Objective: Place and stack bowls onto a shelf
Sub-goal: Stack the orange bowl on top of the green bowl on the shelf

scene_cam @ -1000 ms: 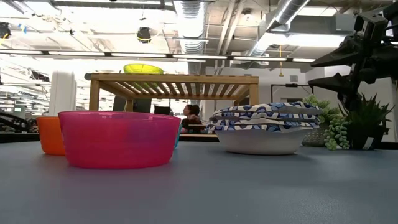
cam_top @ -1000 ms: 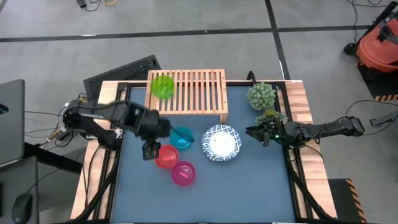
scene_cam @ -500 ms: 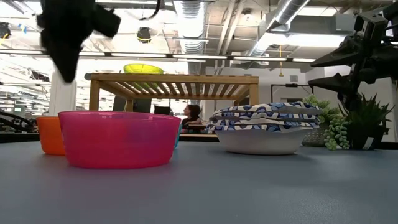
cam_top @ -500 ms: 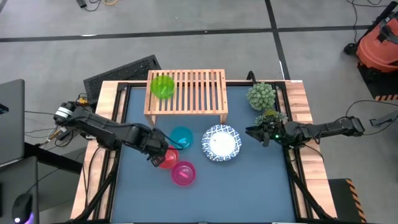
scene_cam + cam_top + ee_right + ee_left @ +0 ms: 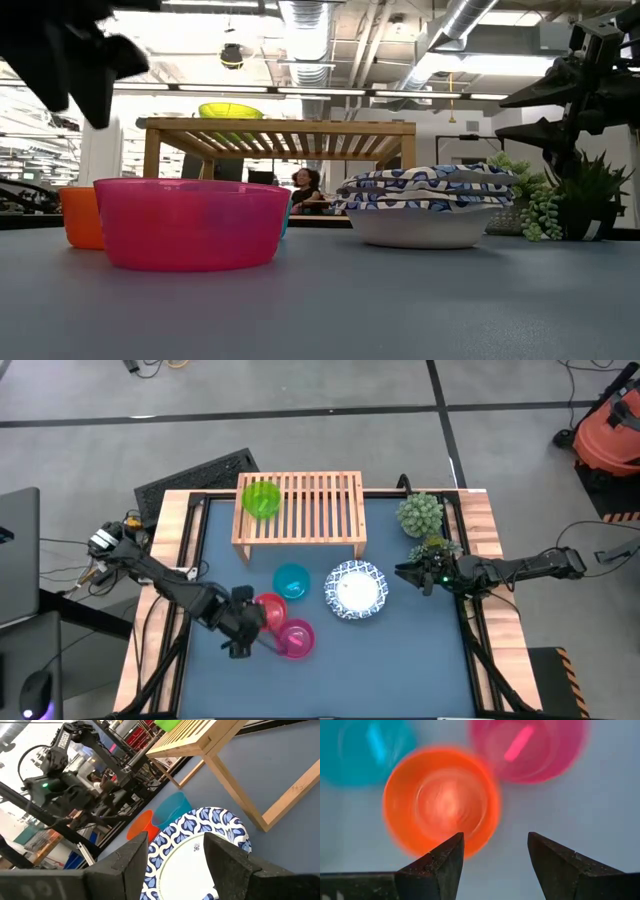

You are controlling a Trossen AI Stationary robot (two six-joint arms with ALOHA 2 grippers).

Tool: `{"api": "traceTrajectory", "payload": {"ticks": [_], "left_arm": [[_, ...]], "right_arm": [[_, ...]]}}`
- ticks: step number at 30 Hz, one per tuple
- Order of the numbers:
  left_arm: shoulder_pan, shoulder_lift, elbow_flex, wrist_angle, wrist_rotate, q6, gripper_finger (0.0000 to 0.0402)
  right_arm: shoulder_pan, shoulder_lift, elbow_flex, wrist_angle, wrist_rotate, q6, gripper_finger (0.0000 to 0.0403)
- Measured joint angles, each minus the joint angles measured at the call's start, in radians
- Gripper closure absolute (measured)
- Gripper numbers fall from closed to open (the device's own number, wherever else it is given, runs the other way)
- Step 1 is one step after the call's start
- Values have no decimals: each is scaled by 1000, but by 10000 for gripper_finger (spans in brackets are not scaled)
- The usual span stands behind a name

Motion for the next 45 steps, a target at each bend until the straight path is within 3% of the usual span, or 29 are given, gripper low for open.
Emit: {"api": "traceTrajectory", "payload": {"ticks": [4, 16, 25, 30, 35, 40, 45], "left_arm": [[-33, 32, -13, 52, -16, 128, 196], [14, 162, -14, 88, 7, 230, 198], [15, 165, -53, 129, 8, 239, 279], [28, 165, -108, 191, 66, 185, 304], [51, 165, -128, 165, 60, 173, 327], [69, 165, -125, 156, 75, 158, 390], [69, 165, -96, 158, 104, 132, 400]], "right_arm": [[0, 0, 0, 0, 0, 0, 184], [0, 0, 0, 0, 0, 3, 184], [0, 0, 0, 0, 0, 4, 184], [0, 0, 0, 0, 0, 9, 184], [0, 0, 0, 0, 0, 25, 184], [0, 0, 0, 0, 0, 27, 184], [0, 0, 0, 0, 0, 29, 184]]}}
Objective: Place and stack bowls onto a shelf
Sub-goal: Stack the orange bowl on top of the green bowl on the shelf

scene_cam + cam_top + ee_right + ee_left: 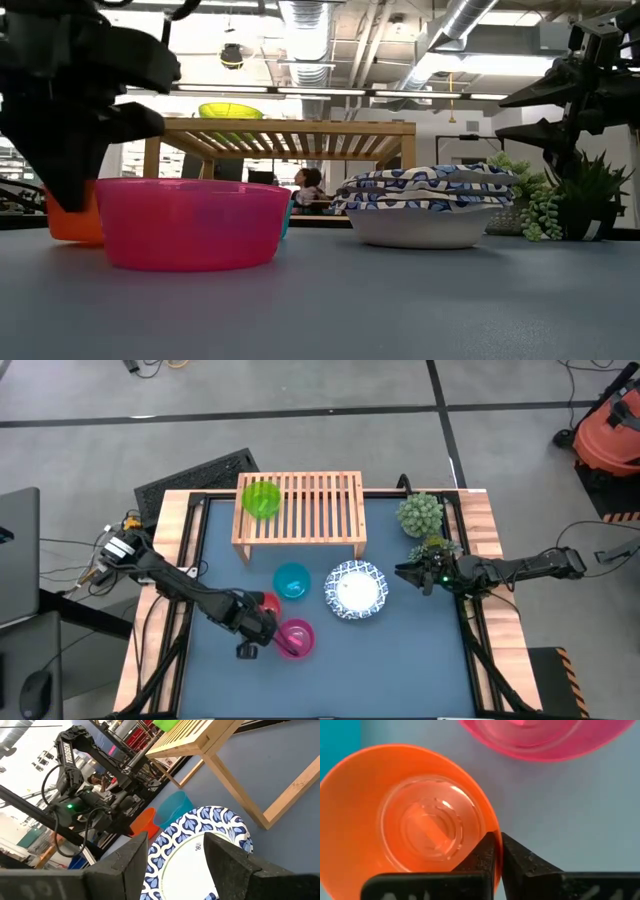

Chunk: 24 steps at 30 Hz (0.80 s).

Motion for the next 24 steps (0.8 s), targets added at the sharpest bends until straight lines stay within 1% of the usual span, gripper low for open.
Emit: {"api": "traceTrajectory", "payload": {"ticks": [3, 7, 11, 16, 20, 24], "left_arm": [[0, -3, 40, -15, 45, -44, 401], [-1, -4, 123, -87, 89, -123, 401], [-8, -4, 237, -186, 89, -190, 401], [-15, -4, 390, -351, 87, -224, 401], [-8, -4, 529, -484, 49, -231, 402], [26, -4, 678, -596, -58, -187, 401]], "right_arm": [[0, 0, 0, 0, 0, 0, 184], [0, 0, 0, 0, 0, -1, 184], [0, 0, 0, 0, 0, -4, 184], [0, 0, 0, 0, 0, -13, 184], [0, 0, 0, 0, 0, -26, 184], [0, 0, 0, 0, 0, -35, 184]]}}
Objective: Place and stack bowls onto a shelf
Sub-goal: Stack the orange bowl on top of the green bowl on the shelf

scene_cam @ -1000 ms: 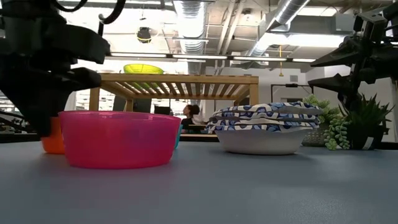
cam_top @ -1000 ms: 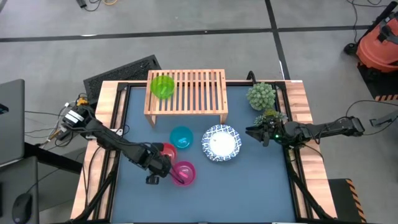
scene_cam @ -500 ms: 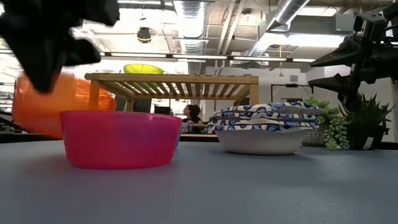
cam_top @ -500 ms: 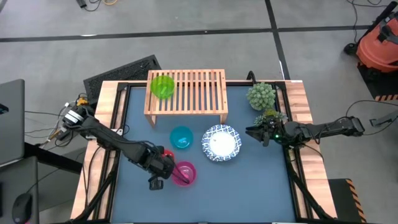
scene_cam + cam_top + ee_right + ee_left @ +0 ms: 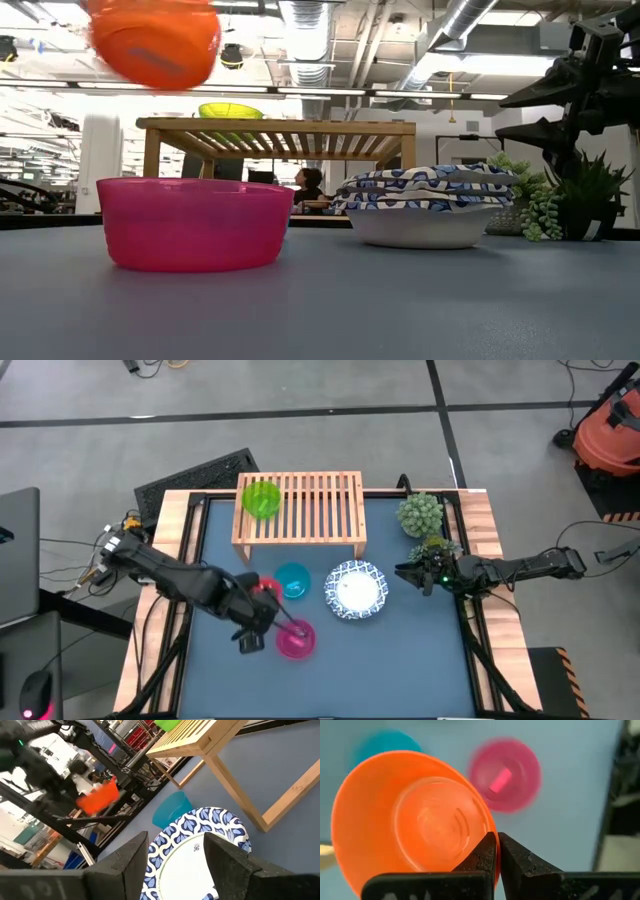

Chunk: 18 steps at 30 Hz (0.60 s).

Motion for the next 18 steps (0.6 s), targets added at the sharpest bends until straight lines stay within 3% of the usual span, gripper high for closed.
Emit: {"api": "traceTrajectory", "payload": {"ticks": [8, 18], "left_arm": [[170, -2, 226, -244, -250, 124, 401], [527, -2, 380, -265, -307, 491, 401]], "right_arm": [[0, 0, 0, 0, 0, -2, 184], [-3, 0, 0, 0, 3, -2, 184]]}}
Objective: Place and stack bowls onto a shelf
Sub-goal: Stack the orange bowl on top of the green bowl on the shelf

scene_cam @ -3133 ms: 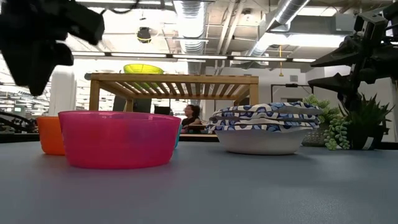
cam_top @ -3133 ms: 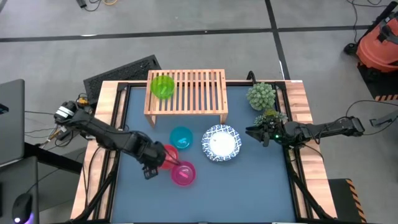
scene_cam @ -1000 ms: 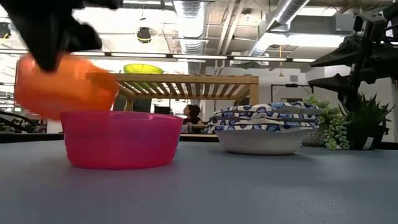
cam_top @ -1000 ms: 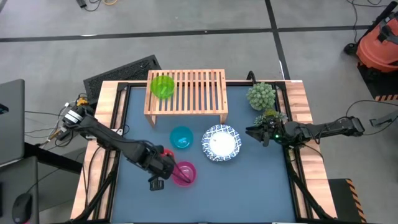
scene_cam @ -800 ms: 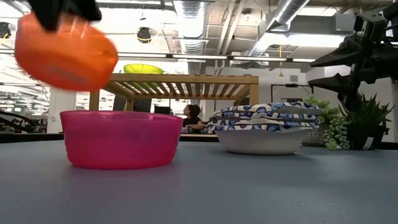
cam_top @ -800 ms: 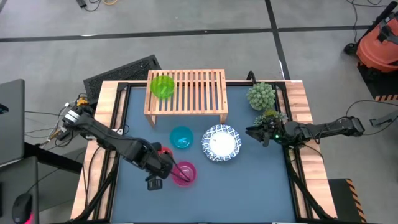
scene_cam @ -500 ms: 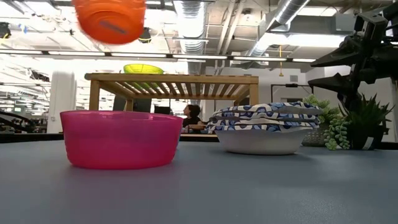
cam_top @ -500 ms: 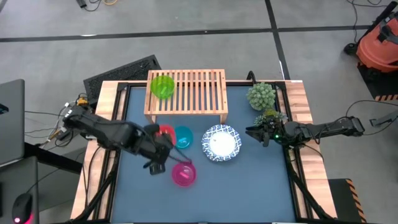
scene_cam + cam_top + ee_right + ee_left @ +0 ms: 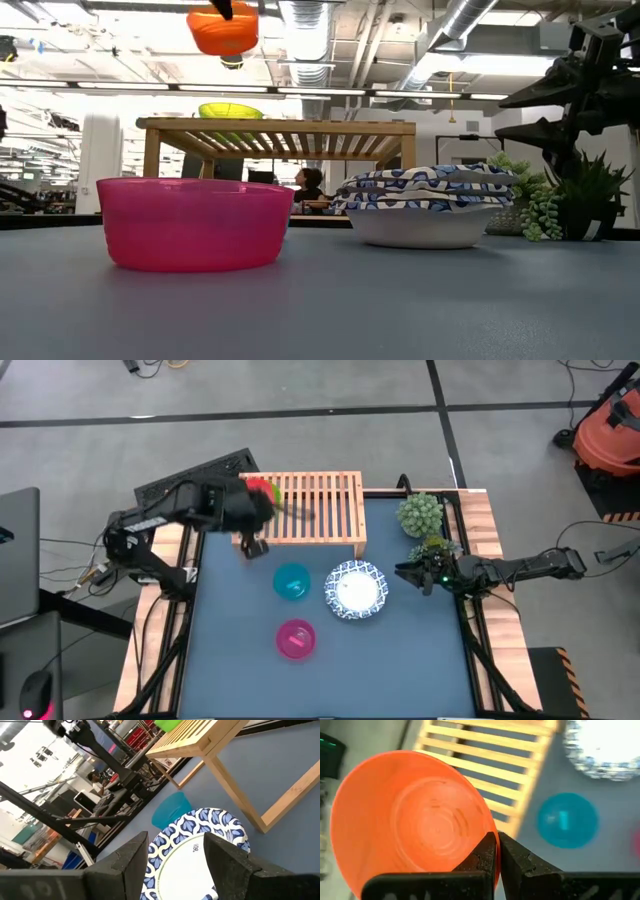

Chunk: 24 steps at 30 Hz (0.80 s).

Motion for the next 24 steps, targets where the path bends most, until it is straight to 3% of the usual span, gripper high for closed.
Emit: {"api": "traceTrajectory", "payload": {"ticks": [9, 14, 24], "left_arm": [[256, 6, -4, 75, 39, 321, 401], [365, 7, -11, 133, 129, 430, 401], [441, 85, -12, 117, 283, 674, 401]], "right_arm": [[-38, 0, 0, 0, 3, 1, 184], [-57, 0, 0, 0, 3, 1, 184], [-108, 0, 0, 0, 5, 0, 184]]}}
